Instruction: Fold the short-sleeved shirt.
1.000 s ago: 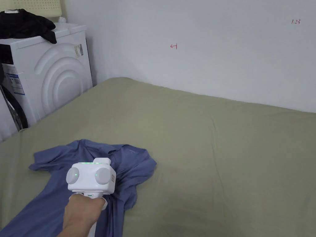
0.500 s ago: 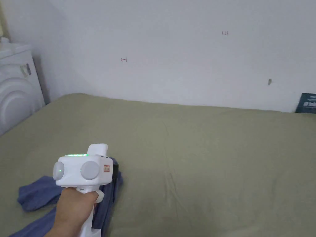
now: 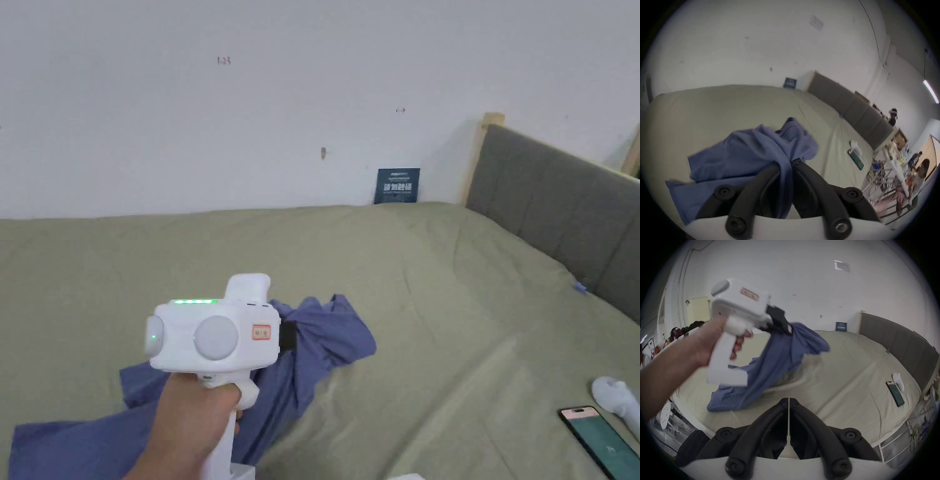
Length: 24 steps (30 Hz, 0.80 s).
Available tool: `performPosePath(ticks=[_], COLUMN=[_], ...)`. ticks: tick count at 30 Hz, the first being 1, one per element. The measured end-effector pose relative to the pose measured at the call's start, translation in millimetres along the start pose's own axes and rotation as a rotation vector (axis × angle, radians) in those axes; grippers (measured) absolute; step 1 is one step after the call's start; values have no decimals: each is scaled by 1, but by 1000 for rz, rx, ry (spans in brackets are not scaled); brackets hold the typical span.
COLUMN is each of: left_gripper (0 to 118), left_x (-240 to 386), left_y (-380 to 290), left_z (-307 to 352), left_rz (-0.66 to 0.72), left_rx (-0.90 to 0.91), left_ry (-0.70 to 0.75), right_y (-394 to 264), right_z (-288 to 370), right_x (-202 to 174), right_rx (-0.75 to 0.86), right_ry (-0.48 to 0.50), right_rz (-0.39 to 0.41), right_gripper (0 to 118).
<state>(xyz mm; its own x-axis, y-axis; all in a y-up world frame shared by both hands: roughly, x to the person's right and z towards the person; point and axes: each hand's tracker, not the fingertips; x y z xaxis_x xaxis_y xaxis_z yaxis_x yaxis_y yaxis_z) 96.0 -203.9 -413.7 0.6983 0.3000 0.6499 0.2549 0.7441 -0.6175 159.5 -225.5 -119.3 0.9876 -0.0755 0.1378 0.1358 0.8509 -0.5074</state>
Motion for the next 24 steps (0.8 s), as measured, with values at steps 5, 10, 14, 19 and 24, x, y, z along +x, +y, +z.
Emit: performPosePath(ticks=[5,10,14,19,24], left_gripper=[5,21,118,118,116], left_x=[18,24,17,-6,-50], left_y=[-63,-79,-69,-87,-150], left_z=[-90,-93,-36,106,227], left_rz=[-77,-115,-132,-155,-148], left_rx=[-209,-151,53,267,293], left_ry=[96,115,95,141,352], right_y=[2,2,1,-2,-3], right_z=[-2,-3,-2,1,4], right_x=[17,21,17,5,-10], right_rx=[20,35,45,53,72], right_ry=[-51,-62,-54,-27,22], right_rz=[-24,-46,-43,-22,-10], right_gripper=[4,4,4,4,4])
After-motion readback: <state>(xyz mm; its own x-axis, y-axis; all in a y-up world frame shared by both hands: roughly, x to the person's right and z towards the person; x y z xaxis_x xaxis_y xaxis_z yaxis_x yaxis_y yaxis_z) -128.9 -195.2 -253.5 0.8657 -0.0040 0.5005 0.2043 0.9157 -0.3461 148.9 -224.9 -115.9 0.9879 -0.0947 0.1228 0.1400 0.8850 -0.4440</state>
